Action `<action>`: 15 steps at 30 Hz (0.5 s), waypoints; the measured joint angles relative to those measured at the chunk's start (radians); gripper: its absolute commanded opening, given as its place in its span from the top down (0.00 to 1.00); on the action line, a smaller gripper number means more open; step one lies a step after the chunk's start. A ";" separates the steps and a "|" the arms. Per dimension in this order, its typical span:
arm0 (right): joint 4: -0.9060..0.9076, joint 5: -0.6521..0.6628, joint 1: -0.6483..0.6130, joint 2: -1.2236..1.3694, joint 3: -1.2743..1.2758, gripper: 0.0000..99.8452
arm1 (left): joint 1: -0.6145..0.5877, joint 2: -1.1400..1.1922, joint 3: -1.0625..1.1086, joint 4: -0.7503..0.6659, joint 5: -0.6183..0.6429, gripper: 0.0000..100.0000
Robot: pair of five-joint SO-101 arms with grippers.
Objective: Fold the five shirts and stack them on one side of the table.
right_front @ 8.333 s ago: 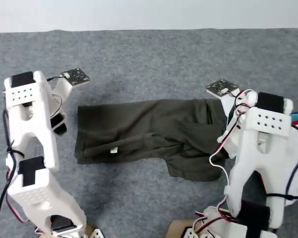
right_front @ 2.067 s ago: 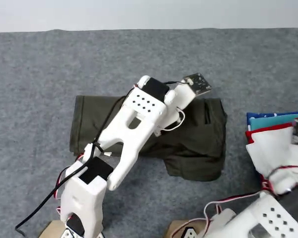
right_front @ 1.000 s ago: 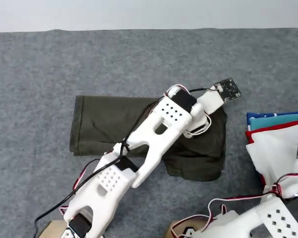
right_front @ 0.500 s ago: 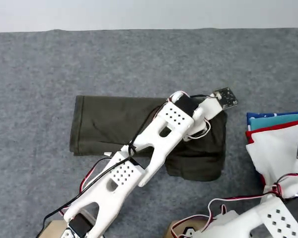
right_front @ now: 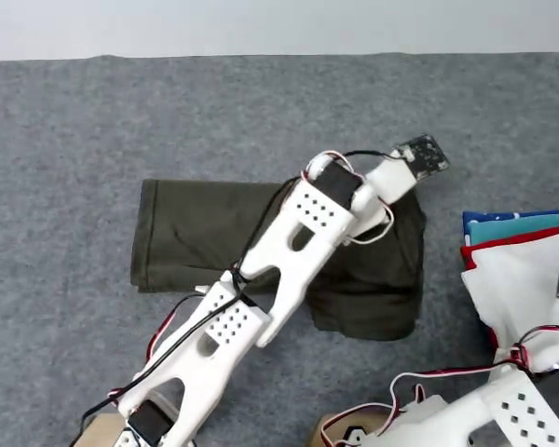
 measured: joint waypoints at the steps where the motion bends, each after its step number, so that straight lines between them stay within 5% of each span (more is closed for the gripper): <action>1: 0.000 0.000 0.000 0.000 0.000 0.80 | -0.008 0.011 0.000 -0.006 0.000 0.99; 9: 0.000 0.000 0.000 0.000 0.046 0.80 | 0.000 0.061 -0.002 -0.006 0.000 0.85; 15: 0.000 0.000 0.000 0.000 0.048 0.80 | 0.005 0.061 -0.020 0.005 0.000 0.84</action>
